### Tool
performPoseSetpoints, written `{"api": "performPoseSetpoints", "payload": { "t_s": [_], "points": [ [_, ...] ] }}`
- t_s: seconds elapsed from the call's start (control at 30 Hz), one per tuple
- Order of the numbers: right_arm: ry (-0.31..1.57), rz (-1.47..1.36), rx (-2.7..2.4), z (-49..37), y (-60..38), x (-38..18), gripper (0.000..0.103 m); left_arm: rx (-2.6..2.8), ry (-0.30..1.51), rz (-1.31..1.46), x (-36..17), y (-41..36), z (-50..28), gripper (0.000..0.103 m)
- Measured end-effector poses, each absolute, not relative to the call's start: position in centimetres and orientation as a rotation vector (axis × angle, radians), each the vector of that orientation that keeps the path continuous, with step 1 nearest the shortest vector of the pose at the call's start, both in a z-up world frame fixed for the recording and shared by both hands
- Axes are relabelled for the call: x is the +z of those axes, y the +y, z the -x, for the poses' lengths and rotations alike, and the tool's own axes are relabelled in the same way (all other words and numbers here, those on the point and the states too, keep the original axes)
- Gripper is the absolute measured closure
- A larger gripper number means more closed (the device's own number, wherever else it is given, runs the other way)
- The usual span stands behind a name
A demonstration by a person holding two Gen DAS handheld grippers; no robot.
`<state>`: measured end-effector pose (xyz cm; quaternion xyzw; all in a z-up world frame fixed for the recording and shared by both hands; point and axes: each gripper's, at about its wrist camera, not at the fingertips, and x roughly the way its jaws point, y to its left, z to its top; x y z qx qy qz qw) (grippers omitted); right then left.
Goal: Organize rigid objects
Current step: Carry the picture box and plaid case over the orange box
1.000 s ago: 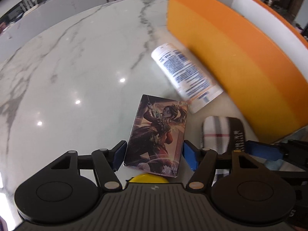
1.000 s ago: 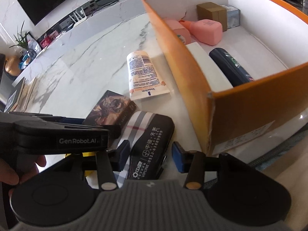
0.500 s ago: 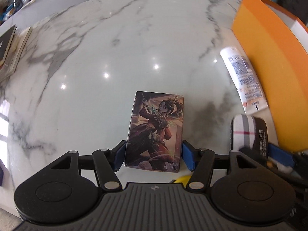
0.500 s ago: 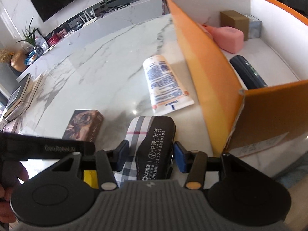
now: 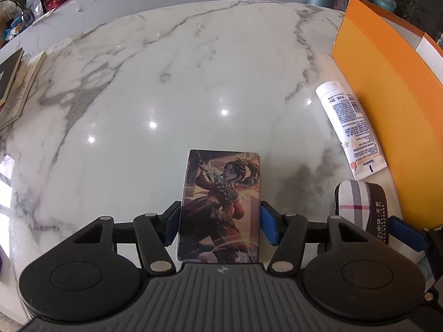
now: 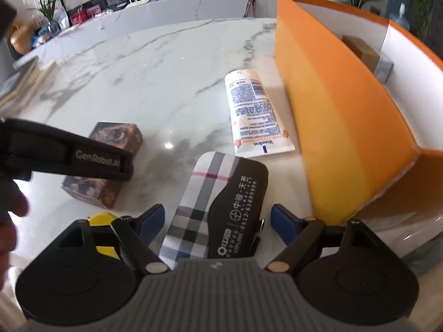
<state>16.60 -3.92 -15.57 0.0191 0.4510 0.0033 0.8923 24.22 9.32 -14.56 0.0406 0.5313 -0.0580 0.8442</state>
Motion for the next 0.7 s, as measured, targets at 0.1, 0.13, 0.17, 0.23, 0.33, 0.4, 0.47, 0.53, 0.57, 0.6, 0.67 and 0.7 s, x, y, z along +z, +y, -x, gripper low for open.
{"api": "performPoseSetpoints", "payload": {
  "t_s": [0.1, 0.13, 0.17, 0.23, 0.33, 0.4, 0.47, 0.53, 0.57, 0.6, 0.67, 0.7],
  "points": [
    [0.927, -0.005, 0.001, -16.4, -3.7, -15.4, 0.032, -0.122, 1.121, -0.086, -14.6, 9.4, -24.3, 0.036],
    [0.928, 0.000, 0.005, -16.2, -3.7, -15.4, 0.032, -0.122, 1.122, -0.087, -14.6, 9.4, -24.3, 0.036],
    [0.928, -0.001, 0.012, -16.2, -3.8, -15.4, 0.032, -0.123, 1.124, -0.086, -14.6, 9.4, -24.3, 0.036],
    [0.935, -0.005, 0.029, -16.1, -4.1, -15.3, 0.032, -0.135, 1.131, -0.073, -14.6, 9.6, -24.3, 0.037],
    [0.942, -0.085, 0.073, -15.5, -5.3, -14.9, 0.033, -0.175, 1.127, -0.012, -13.8, 9.7, -23.6, 0.037],
    [0.954, -0.178, 0.097, -15.5, -6.3, -14.8, 0.033, -0.192, 1.107, 0.005, -13.0, 9.6, -23.1, 0.037],
    [0.962, -0.252, 0.106, -15.4, -7.3, -14.6, 0.034, -0.197, 1.097, 0.011, -12.3, 9.5, -22.6, 0.037],
    [0.964, -0.287, 0.112, -15.3, -7.8, -14.4, 0.034, -0.186, 1.093, 0.029, -11.7, 9.7, -22.0, 0.037],
    [0.961, -0.301, 0.116, -15.2, -8.0, -14.2, 0.034, -0.178, 1.093, 0.046, -11.4, 9.9, -21.6, 0.037],
    [0.954, -0.308, 0.119, -15.0, -8.1, -14.0, 0.034, -0.170, 1.094, 0.069, -11.1, 10.1, -21.2, 0.037],
    [0.927, -0.305, 0.134, -14.4, -8.2, -13.2, 0.034, -0.165, 1.095, 0.119, -10.3, 10.4, -20.3, 0.037],
    [0.916, -0.304, 0.139, -14.1, -8.3, -12.8, 0.034, -0.168, 1.093, 0.140, -9.9, 10.5, -19.8, 0.037]
  ]
}}
